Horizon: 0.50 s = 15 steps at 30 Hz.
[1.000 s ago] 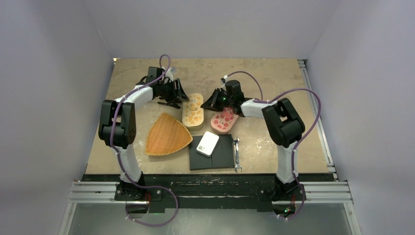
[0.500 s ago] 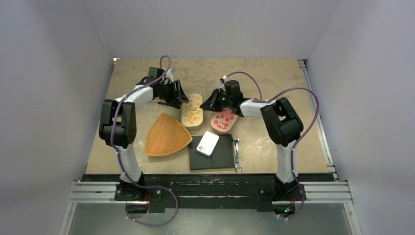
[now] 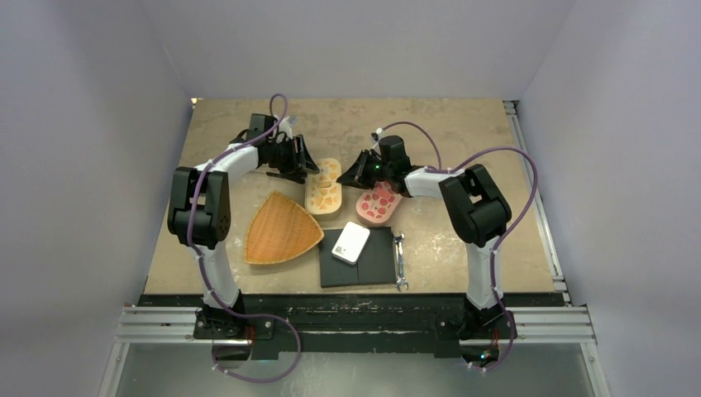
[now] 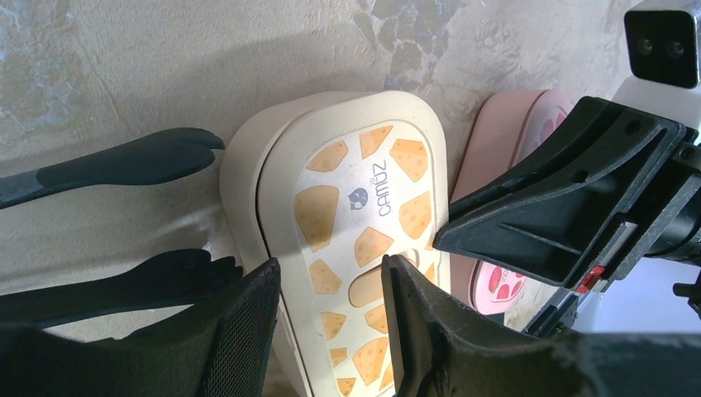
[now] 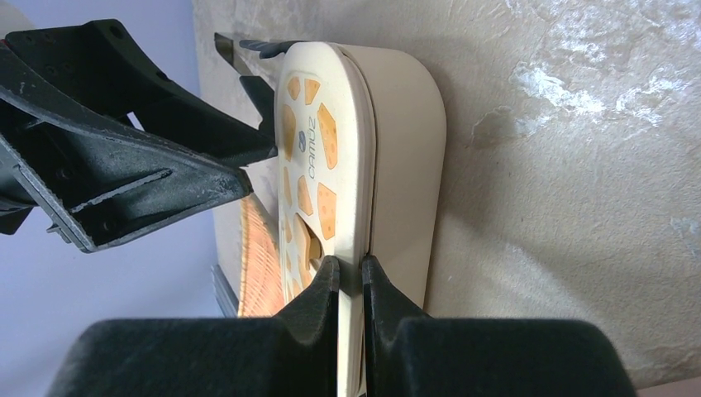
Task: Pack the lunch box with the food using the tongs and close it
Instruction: Close the box lid on the packing box.
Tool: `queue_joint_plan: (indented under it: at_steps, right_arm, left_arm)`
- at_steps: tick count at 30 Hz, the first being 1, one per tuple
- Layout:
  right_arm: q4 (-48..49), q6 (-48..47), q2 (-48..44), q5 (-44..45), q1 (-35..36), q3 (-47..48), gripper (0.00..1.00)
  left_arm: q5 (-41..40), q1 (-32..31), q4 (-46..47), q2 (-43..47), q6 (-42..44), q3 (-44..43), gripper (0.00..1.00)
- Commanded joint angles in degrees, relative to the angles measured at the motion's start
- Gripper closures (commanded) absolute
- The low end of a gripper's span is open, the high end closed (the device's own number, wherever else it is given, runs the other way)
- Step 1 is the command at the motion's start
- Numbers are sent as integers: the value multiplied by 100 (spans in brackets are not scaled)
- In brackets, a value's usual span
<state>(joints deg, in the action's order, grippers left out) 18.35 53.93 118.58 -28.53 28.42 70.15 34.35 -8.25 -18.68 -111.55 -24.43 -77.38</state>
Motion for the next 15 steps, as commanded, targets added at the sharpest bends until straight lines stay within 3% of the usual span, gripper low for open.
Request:
queue_joint_plan:
  at_steps: [1,9,15]
  right_arm:
    - [253,188,-64,-264,84,-6,100]
    - [713,485,-155,-301,82,-209,100]
    - [536,322,-163,-100,78,-132,100]
  left_arm:
    - [-171,25,33,190,123,-46,52]
    - [-807,38,-133,430,280,-55,52]
    - [-432,34,-94,295,193,-75,50]
